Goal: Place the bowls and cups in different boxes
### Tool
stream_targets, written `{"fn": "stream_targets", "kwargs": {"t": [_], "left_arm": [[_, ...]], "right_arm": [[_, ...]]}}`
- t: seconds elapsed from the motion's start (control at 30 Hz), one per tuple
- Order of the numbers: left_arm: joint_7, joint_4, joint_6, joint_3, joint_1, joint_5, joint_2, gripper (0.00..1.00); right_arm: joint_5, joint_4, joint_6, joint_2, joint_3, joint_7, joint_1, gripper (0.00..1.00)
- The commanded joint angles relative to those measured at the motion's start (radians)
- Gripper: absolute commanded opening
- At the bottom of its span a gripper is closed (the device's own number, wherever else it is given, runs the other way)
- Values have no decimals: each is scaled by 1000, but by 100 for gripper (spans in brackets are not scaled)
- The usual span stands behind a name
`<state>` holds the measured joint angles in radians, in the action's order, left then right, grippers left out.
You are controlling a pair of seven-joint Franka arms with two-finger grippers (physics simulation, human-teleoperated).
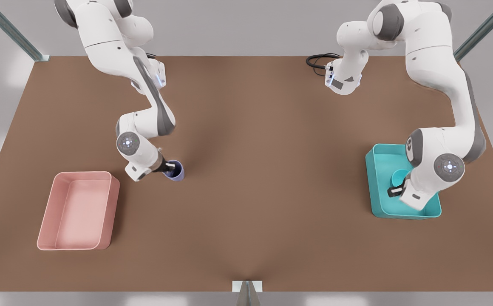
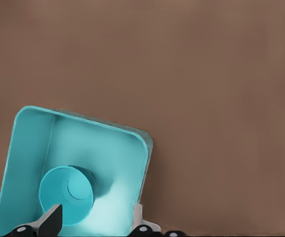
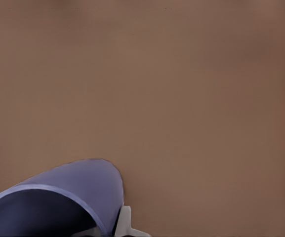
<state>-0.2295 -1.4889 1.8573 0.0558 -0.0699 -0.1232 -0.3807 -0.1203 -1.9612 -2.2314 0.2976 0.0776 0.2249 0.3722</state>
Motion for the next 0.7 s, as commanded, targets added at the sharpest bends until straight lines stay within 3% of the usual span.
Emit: {"fn": "stream_targets", "kwargs": {"t": [0.0,0.07,0.13,0.37,0.67], "left_arm": [[9,75,-420,-45,2,123,94,100],[48,78,-477,-88,2,120,175,100],[55,150,-553,-108,10,115,158,100],[53,153,-563,-137,7,115,174,100],[48,153,-576,-149,5,106,180,100]], "right_arm": [[14,79,98,5,4,-205,-33,21],[18,168,98,34,5,-358,-88,21],[21,243,98,60,5,-553,-167,21],[4,450,99,175,5,-1095,-414,21],[-16,472,90,348,7,-1109,-553,21]]}}
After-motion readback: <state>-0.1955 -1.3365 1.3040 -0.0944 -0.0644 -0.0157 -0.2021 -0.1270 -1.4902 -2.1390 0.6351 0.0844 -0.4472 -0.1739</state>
